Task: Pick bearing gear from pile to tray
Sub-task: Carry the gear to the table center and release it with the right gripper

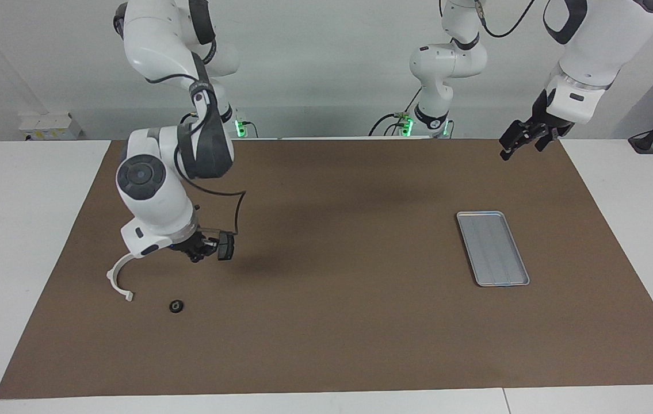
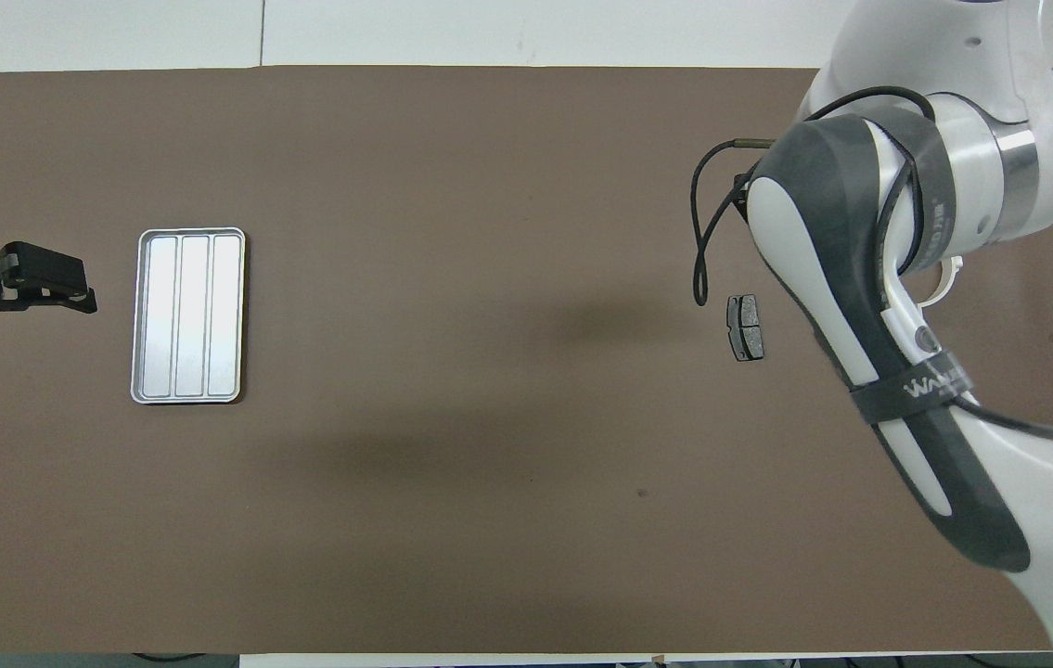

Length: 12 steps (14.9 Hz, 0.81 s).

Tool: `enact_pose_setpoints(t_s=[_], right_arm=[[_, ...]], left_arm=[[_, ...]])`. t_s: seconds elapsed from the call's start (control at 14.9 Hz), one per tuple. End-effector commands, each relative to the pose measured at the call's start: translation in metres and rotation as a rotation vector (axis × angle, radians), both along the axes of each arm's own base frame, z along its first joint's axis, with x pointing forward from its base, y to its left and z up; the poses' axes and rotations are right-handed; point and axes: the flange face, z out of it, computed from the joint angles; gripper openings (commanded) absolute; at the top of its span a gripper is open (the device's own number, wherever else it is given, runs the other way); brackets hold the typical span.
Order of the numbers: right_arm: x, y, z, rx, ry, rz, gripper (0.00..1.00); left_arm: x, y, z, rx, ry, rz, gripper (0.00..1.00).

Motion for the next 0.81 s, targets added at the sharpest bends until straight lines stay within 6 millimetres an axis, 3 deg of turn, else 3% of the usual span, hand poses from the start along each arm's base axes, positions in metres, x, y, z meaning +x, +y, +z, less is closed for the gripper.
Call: enact_pose_setpoints(t_s=[0.0, 0.13, 0.27, 0.34, 0.47, 0.61, 0.74], right_arm=[[-0.026, 0.071, 0.010, 0.020, -0.014, -0.168, 0.00], [-0.044, 0.124, 0.013, 0.040, -0.062, -0.281, 0.00], [-0.061, 0.167, -0.003, 0.044, -0.068, -0.357, 0.00], [-0.065, 0.179, -0.017, 0.046, -0.075, -0.400, 0.00], [-0.073, 0.204, -0.061, 0.050, -0.084, -0.453, 0.00], [-0.081, 0.215, -0.097, 0.039, -0.088, -0.469, 0.00], [-0.089, 0.247, -0.147, 0.004, -0.094, -0.493, 0.00]], left_arm=[[-0.007, 0.002, 0.002, -0.009, 0.009, 0.002, 1.00], [-0.007, 0.002, 0.002, -0.009, 0.009, 0.002, 1.00], [-0.007, 0.002, 0.002, -0.009, 0.009, 0.002, 1.00], [-0.007, 0.002, 0.002, -0.009, 0.009, 0.002, 1.00], [-0.007, 0.002, 0.002, -0.009, 0.009, 0.002, 1.00], [-0.007, 0.002, 0.002, -0.009, 0.009, 0.002, 1.00], [-0.007, 0.002, 0.002, -0.009, 0.009, 0.002, 1.00]])
